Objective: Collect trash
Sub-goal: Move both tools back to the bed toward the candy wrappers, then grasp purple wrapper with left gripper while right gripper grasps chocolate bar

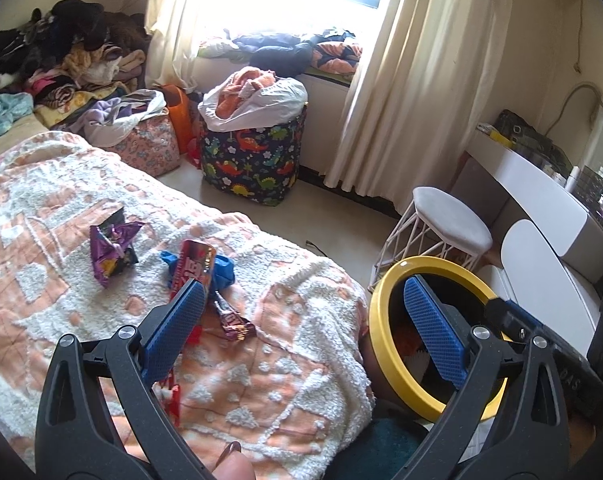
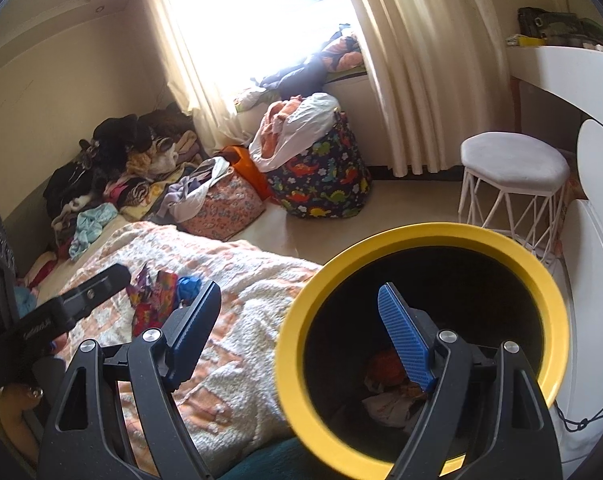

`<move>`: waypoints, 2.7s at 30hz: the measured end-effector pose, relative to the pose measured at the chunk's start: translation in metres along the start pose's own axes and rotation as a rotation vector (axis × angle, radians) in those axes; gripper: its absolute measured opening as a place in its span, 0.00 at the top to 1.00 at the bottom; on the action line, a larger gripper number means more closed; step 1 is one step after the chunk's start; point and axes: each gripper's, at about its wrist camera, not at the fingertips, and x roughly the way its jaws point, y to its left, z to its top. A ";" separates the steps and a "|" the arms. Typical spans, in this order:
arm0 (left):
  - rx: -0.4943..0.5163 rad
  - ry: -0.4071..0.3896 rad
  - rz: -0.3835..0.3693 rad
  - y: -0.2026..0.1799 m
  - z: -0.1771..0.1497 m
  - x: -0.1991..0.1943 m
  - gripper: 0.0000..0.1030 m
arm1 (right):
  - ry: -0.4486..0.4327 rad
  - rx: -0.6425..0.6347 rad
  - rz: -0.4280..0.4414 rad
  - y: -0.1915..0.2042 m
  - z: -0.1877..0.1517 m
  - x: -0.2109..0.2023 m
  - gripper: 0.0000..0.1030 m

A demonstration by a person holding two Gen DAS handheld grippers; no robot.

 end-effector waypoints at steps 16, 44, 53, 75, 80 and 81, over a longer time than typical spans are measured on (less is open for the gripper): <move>-0.089 -0.017 0.057 0.045 0.001 -0.004 0.11 | 0.063 -0.094 0.060 0.041 -0.013 0.012 0.24; -0.291 -0.011 0.192 0.162 0.006 0.015 0.11 | 0.238 -0.339 0.155 0.127 -0.026 0.103 0.33; -0.316 -0.004 0.191 0.180 0.017 0.035 0.16 | 0.284 -0.370 0.179 0.140 -0.025 0.131 0.40; -0.383 0.070 0.176 0.200 0.019 0.079 0.46 | 0.427 -0.366 0.201 0.133 -0.046 0.175 0.73; -0.372 0.089 0.176 0.195 0.014 0.081 0.63 | 0.431 -0.327 0.212 0.126 -0.049 0.163 0.73; -0.362 0.093 0.176 0.192 0.012 0.080 0.66 | 0.430 -0.317 0.215 0.125 -0.049 0.160 0.73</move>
